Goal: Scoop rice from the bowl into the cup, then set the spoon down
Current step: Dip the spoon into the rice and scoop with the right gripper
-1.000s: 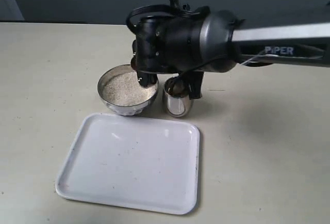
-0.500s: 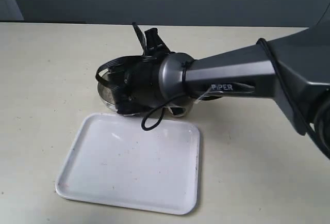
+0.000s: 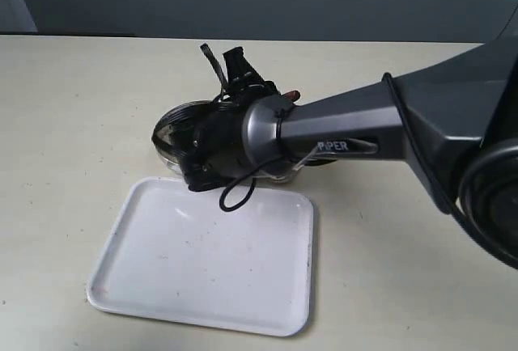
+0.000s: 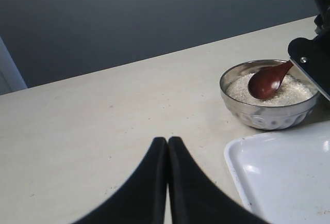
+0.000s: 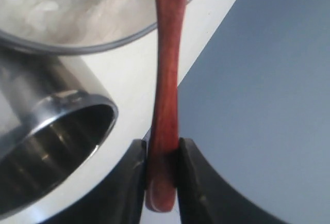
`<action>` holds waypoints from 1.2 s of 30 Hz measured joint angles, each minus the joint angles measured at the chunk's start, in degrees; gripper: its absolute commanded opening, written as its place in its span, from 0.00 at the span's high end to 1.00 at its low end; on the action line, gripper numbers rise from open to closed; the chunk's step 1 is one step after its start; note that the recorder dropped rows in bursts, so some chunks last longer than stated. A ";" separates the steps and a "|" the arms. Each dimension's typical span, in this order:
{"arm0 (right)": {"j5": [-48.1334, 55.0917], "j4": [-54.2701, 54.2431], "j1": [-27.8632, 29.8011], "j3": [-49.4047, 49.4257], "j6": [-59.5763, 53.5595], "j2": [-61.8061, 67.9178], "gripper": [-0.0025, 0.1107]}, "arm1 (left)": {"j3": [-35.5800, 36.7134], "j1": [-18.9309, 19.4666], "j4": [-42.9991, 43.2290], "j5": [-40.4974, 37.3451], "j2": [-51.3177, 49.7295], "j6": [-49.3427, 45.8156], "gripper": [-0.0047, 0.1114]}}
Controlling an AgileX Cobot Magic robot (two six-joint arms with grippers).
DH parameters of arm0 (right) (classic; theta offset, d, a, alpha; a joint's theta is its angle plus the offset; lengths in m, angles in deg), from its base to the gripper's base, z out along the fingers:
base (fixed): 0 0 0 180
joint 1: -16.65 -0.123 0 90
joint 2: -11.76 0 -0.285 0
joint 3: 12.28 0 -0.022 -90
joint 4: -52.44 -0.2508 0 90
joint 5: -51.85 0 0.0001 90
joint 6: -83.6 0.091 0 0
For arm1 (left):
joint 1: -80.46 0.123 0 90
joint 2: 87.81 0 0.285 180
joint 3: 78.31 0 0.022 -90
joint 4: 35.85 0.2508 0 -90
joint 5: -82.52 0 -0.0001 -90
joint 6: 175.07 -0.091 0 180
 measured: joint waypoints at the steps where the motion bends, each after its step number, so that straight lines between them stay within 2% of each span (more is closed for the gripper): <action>1: -0.13 0.11 0.00 0.00 -0.01 0.15 0.99 | 0.00 0.00 0.00 0.00 0.00 0.00 0.96; 18: -4.75 -2.56 0.00 -0.12 -2.28 0.49 0.99 | 0.00 0.00 0.00 0.00 0.00 0.00 0.96; 36: -5.09 -5.16 0.00 -0.24 -3.42 0.49 0.99 | 0.00 0.00 0.00 0.00 0.00 0.00 0.96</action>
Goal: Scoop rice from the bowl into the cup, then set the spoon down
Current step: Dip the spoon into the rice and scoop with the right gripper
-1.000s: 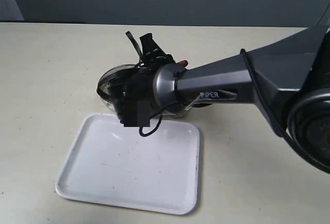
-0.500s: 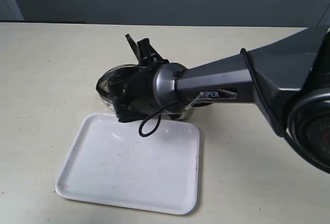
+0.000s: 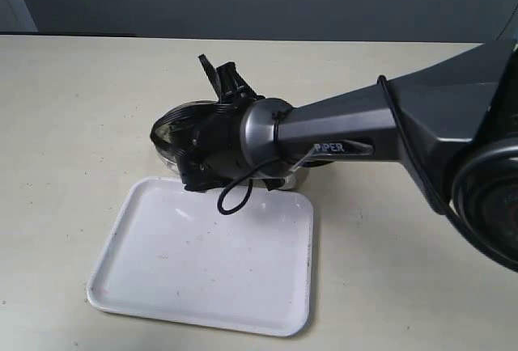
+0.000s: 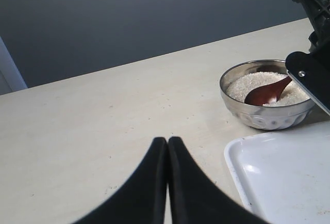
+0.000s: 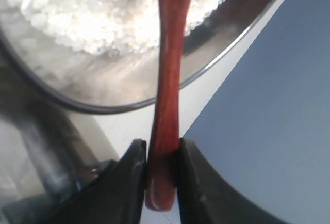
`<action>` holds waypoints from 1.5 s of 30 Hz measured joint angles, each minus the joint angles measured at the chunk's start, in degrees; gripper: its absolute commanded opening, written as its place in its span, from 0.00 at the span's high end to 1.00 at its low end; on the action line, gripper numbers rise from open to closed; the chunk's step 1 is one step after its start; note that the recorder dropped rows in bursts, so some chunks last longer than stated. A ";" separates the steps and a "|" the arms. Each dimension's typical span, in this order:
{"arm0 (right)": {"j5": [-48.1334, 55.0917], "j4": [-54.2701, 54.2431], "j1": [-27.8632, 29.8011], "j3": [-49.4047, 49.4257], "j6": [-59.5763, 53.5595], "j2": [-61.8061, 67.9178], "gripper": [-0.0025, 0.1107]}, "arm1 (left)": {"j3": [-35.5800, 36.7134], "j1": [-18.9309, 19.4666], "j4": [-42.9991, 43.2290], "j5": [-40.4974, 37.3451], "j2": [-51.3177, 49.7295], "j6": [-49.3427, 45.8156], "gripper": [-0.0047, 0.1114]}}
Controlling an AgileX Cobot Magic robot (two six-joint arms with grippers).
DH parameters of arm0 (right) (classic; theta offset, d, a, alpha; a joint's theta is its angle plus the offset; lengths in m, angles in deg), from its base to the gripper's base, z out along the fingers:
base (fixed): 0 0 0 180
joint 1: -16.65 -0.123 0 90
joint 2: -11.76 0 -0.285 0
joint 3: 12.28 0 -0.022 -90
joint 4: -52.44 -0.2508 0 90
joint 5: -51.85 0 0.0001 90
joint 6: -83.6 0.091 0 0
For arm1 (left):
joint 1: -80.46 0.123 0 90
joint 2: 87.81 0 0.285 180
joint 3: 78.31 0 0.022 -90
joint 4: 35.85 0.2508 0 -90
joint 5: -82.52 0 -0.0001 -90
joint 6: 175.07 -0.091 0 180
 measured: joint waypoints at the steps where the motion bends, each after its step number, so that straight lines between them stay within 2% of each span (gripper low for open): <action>1: 0.00 0.00 0.00 0.00 0.00 0.00 0.99 | 0.00 0.00 0.00 0.00 0.00 0.00 0.96; 18: -2.90 -6.62 0.10 0.00 -2.57 -1.81 0.99 | 0.00 0.00 0.00 0.00 0.00 0.00 0.96; 45: -3.74 -7.54 2.21 0.00 -3.27 -4.13 0.99 | 0.00 0.00 0.00 0.00 0.00 0.00 0.96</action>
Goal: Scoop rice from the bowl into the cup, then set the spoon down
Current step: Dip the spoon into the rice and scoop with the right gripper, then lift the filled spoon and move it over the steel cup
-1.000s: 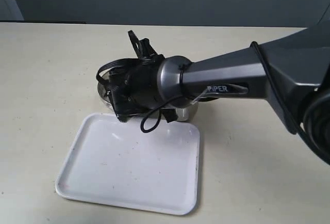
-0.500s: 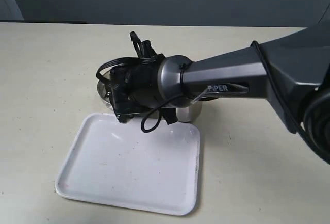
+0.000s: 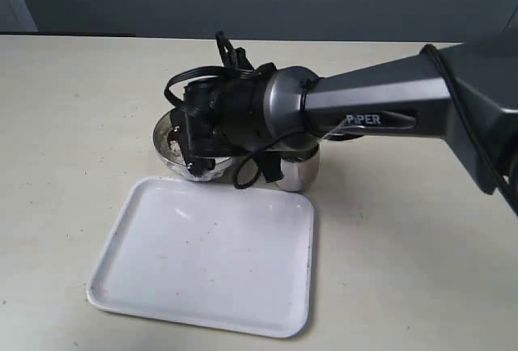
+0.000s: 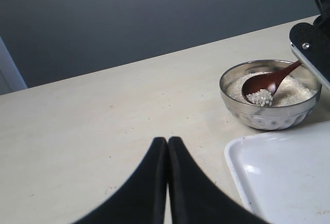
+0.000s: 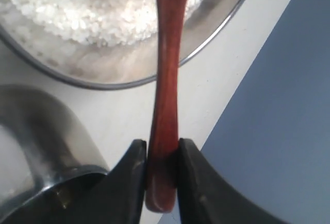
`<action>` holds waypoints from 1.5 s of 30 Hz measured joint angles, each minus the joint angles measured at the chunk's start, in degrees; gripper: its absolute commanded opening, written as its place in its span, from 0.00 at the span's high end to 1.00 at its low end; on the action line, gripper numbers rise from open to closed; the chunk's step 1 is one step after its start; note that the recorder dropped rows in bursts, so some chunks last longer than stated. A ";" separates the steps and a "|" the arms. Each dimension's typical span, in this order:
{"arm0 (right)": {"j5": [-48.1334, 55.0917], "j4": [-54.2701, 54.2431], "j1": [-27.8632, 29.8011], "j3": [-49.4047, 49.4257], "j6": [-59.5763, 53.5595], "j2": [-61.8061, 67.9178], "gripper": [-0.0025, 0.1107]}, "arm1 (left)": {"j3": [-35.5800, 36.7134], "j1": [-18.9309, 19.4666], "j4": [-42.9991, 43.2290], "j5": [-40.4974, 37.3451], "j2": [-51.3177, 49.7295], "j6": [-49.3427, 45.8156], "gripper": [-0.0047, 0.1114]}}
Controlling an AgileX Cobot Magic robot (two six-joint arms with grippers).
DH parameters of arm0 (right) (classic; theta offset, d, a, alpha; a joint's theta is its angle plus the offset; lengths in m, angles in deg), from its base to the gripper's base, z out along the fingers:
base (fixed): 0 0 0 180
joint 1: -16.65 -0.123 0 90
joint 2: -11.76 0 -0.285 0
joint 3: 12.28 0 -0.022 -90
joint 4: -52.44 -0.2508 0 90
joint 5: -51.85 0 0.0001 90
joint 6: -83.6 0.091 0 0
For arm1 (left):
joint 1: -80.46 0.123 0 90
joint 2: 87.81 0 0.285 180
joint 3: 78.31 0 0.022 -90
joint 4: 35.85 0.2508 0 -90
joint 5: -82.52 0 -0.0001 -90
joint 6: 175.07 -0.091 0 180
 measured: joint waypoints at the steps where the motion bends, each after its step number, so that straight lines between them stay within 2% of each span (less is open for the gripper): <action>1: 0.02 -0.31 0.29 0.00 0.10 -0.13 0.99 | 0.00 0.00 0.00 0.00 0.00 0.00 0.96; 23: -1.17 -9.70 2.00 0.00 -2.57 -3.48 0.99 | 0.00 0.00 0.00 0.00 0.00 0.00 0.96; 34: -0.97 -16.84 7.60 0.00 -4.24 -6.41 0.99 | 0.00 0.00 0.00 0.00 0.00 0.00 0.96; 45: 4.67 -23.07 9.71 0.00 -4.61 -10.21 0.99 | 0.00 0.00 0.00 0.00 0.00 0.00 0.96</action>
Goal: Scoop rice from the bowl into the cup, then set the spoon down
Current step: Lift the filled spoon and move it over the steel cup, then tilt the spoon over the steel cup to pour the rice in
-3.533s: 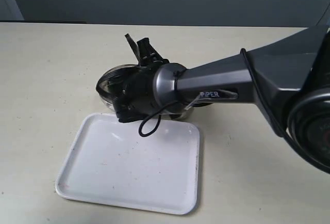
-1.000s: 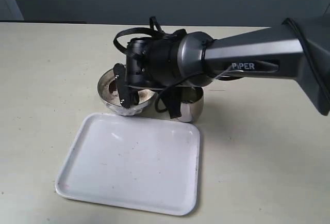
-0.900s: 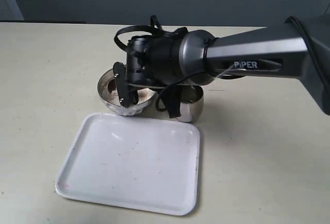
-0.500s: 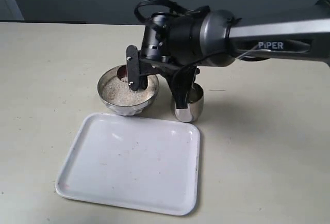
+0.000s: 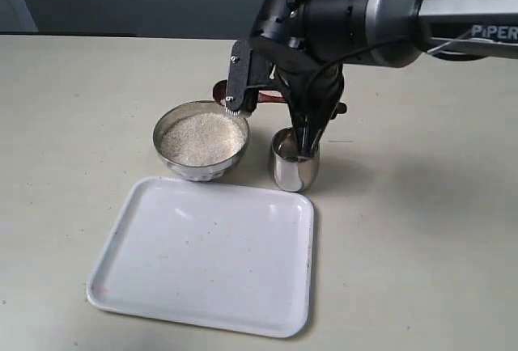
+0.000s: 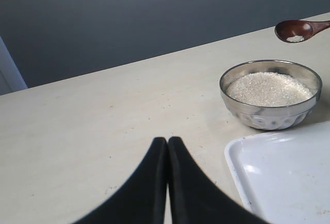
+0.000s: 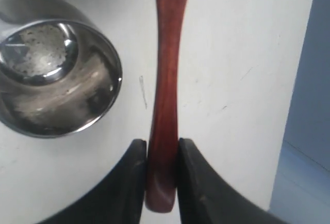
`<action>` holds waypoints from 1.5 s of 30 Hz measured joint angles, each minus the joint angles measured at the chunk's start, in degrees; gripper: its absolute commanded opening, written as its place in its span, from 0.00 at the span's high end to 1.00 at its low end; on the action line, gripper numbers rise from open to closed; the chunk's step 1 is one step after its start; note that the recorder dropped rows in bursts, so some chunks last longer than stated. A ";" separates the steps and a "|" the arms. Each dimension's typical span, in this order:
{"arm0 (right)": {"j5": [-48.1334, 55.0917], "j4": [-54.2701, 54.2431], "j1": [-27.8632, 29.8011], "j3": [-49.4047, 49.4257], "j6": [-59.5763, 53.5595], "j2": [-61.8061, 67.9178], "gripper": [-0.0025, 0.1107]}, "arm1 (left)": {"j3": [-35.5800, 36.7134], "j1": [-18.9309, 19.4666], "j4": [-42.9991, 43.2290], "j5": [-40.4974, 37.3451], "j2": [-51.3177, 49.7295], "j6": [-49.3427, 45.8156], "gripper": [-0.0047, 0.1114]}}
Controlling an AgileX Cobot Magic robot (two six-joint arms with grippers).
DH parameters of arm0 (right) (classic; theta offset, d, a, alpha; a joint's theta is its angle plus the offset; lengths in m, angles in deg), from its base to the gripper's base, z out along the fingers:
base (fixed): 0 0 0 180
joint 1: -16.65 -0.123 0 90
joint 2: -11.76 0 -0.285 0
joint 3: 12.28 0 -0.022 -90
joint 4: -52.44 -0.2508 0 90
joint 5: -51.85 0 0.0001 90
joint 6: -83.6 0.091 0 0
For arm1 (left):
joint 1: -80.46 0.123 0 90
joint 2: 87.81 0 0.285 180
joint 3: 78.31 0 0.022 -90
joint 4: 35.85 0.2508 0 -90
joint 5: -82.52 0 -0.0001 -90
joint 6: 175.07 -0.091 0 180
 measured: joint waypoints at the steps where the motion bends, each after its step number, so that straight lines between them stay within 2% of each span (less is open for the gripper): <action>1: 0.10 -1.37 0.25 0.00 0.00 -0.48 0.99 | 0.00 0.00 0.00 0.00 0.00 0.00 0.96; 11: 5.52 -7.39 2.98 0.74 -1.11 -2.48 0.99 | 0.00 0.00 0.00 0.00 0.00 0.00 0.96; 22: 6.72 -8.81 3.49 8.69 -1.31 -10.15 0.99 | 0.00 0.00 0.00 0.00 0.00 0.00 0.96; 28: 3.40 -8.91 3.49 14.82 -0.42 -11.27 0.99 | 0.00 0.00 0.00 0.00 0.00 0.00 0.96; 34: 0.64 -6.28 3.49 18.51 3.58 -11.27 0.99 | 0.00 0.00 0.00 0.00 0.00 0.00 0.96; 45: -0.48 -0.95 3.49 18.57 7.05 -12.28 0.99 | 0.00 0.00 0.00 0.00 0.00 0.00 0.96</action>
